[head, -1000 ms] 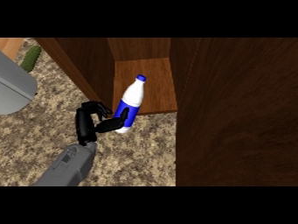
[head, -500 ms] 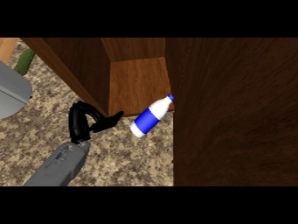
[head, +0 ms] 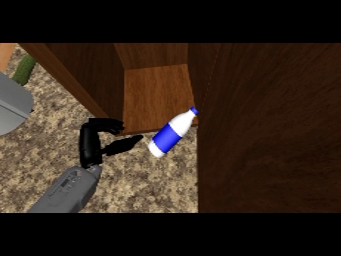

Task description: Pick up the bottled water, place it into the cabinet and close the cabinet

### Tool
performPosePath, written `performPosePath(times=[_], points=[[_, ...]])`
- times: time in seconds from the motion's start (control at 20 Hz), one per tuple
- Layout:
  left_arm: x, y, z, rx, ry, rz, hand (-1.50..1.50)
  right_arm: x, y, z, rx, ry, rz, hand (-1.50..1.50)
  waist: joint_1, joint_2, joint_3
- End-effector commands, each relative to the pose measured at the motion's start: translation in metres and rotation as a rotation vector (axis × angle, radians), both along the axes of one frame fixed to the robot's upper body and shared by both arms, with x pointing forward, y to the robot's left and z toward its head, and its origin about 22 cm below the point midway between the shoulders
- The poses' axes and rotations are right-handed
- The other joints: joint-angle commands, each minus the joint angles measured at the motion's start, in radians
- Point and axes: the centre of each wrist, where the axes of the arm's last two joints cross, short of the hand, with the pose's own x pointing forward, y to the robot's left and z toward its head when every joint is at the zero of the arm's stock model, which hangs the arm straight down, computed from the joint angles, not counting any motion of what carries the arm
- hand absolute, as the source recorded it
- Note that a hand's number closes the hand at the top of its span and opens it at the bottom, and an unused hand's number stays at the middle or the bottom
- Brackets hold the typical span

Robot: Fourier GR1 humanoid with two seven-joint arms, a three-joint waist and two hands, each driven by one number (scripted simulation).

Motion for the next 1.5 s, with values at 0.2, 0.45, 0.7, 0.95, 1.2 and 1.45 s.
performPosePath(times=[0.2,0.45,0.7,0.95,1.2,1.45], points=[[0.056,-0.074,0.096,-0.260,-0.214,-0.261,-1.50,0.000,0.004,0.005,0.031,-0.012,0.025,-1.50,-0.032,0.001,-0.012],[0.052,-0.072,0.097,-0.286,-0.208,-0.318,-1.50,-0.002,0.004,0.006,0.024,0.008,-0.010,-1.50,0.012,-0.007,-0.010],[0.047,-0.081,0.096,-0.328,-0.219,-0.342,-1.50,-0.003,0.007,0.011,0.037,-0.004,-0.008,-1.50,0.033,-0.011,-0.011],[0.037,-0.086,0.092,-0.403,-0.201,-0.431,-1.50,-0.004,0.005,0.008,0.031,0.011,-0.042,-1.50,0.053,-0.013,-0.010],[0.022,-0.108,0.091,-0.524,-0.218,-0.578,-1.50,-0.009,0.008,0.017,0.034,0.011,-0.048,-1.50,0.077,-0.014,-0.010],[0.006,-0.116,0.083,-0.612,-0.260,-0.712,-1.50,-0.012,-0.004,0.025,0.011,0.013,-0.076,-1.50,0.112,-0.014,-0.007]])
